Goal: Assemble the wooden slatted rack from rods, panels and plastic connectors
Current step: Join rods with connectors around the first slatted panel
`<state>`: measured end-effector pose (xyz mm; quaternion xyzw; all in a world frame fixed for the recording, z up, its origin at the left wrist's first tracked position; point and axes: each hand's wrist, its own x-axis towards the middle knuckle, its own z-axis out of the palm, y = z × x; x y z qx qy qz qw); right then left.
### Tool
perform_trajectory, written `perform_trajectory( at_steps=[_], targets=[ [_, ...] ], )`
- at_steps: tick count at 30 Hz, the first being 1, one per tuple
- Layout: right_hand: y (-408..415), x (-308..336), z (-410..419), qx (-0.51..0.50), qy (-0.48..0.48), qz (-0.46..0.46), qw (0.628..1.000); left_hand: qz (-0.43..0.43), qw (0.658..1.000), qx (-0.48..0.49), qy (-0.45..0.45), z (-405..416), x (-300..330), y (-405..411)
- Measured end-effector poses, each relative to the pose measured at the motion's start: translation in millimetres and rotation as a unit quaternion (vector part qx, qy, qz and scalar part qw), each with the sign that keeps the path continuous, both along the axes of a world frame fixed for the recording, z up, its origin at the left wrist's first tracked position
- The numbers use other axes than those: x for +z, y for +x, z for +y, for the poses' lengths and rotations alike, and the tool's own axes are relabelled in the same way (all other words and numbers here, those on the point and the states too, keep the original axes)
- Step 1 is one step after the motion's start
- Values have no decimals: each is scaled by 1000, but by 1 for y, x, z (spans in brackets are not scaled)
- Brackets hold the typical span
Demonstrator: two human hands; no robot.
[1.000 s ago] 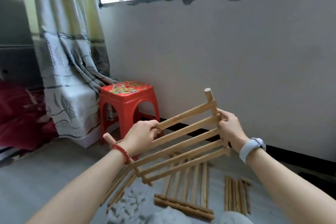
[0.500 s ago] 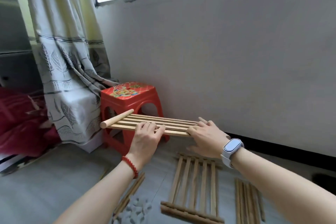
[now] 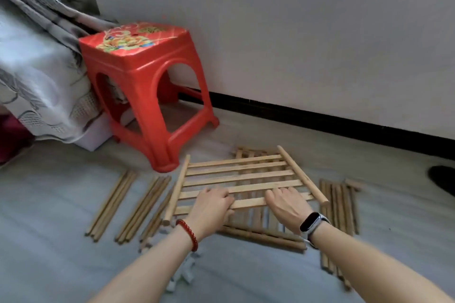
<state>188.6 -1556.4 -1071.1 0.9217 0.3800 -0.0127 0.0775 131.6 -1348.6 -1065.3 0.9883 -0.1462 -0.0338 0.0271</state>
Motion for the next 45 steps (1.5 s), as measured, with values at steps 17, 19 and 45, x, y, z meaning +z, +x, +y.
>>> perform_trajectory(
  at_steps=[17,19,45],
  targets=[
    [-57,-180,-49,-52,-87,99,990,114,993,4,-21,-62,-194,-46],
    [-63,-177,-47,-46,-123,133,982,94,990,27,-105,-52,-191,-58],
    [-14,-168,53,-28,103,227,968,31,764,459,-453,61,-189,-62]
  ],
)
